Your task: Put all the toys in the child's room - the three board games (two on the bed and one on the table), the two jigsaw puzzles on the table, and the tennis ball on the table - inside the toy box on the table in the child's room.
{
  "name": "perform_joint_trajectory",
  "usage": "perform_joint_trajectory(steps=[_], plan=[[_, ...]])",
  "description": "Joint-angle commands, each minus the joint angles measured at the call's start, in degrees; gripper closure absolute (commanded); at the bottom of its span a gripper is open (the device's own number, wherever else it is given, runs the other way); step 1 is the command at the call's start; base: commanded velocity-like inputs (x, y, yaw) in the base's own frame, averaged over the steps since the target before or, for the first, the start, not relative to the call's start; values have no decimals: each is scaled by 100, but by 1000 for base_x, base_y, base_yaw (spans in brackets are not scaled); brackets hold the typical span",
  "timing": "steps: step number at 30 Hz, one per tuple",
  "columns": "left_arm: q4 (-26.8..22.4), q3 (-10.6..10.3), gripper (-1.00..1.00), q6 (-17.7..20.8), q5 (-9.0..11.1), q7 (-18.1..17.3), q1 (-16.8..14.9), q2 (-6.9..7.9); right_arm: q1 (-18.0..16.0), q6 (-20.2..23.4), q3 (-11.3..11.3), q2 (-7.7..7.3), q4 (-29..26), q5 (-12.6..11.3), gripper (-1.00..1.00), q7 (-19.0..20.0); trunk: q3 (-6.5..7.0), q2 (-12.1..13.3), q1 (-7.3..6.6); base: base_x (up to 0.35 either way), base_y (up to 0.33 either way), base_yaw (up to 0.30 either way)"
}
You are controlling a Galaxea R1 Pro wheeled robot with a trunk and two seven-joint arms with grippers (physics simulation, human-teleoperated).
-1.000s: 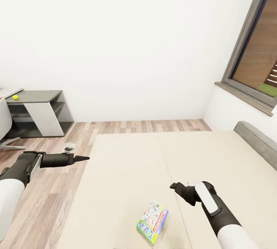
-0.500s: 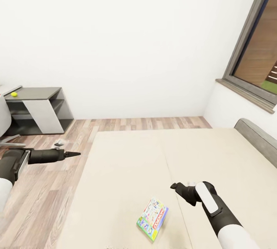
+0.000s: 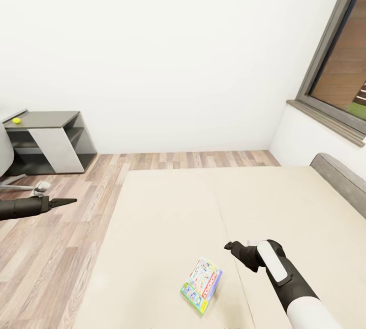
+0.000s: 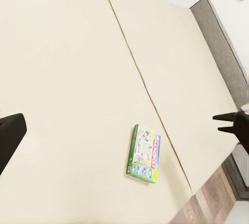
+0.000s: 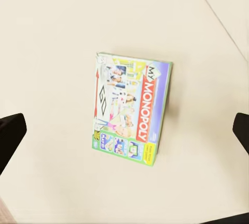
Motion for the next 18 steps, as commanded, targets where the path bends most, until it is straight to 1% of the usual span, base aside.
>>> perform_joint_trajectory(steps=[1,10,15,18], plan=[[-3,28,-100,60,-57,-55,-6,-5,-4,14,-3,6,-8,-58,-100,-53,-21,-12,3,0,0,0],[-2,38,-100,60,-38,-80,-2,0,-4,13,0,44,-9,-55,-100,-61,-107,-12,3,0,0,0],[-2,37,-100,60,-29,-81,-2,-8,-4,13,2,44,-8,-54,-100,-60,-154,-12,3,0,0,0],[-2,32,-100,60,-27,-81,-2,-18,-4,14,4,19,-8,-54,-100,-61,-183,-12,3,0,0,0]])
